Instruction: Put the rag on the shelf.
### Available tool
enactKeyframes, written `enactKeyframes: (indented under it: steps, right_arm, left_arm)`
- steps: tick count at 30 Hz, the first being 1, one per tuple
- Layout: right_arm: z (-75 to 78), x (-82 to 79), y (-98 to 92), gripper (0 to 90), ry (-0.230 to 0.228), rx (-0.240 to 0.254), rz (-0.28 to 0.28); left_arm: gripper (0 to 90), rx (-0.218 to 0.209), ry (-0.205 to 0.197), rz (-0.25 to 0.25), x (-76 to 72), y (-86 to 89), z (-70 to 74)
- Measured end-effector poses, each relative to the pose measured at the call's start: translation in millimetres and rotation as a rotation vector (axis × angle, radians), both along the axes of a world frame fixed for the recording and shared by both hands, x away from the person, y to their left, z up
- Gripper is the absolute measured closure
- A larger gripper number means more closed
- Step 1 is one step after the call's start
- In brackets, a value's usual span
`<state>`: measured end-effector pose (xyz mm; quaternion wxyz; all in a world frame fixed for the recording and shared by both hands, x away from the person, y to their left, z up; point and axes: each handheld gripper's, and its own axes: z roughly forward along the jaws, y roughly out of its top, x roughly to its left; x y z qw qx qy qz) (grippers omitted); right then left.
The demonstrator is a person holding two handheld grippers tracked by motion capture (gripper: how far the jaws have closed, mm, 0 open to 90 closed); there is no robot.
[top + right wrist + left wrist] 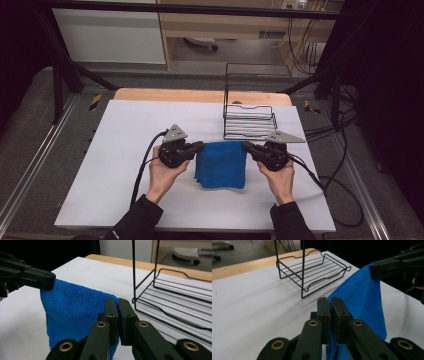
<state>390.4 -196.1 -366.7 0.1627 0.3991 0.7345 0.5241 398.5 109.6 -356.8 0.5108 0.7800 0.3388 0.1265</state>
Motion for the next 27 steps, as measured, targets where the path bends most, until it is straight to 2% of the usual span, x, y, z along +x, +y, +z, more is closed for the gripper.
enactKeyframes:
  steps: [6, 19, 27]
  right_arm:
    - [11.6, -4.5, -3.9, 87.1, -0.043, 0.005, -0.017]
    - [32.1, -11.9, -8.6, 87.1, -0.148, 0.015, -0.067]
    - [47.4, -15.2, -11.5, 87.1, -0.207, 0.032, -0.098]
  left_arm:
    - [85.3, -0.015, -0.029, -0.002, -1.8, -3.0, 8.0]
    - [85.3, -0.082, -0.097, 0.018, 2.4, -10.3, 25.0]
    - [85.4, -0.109, -0.142, 0.015, 2.8, -14.9, 41.7]
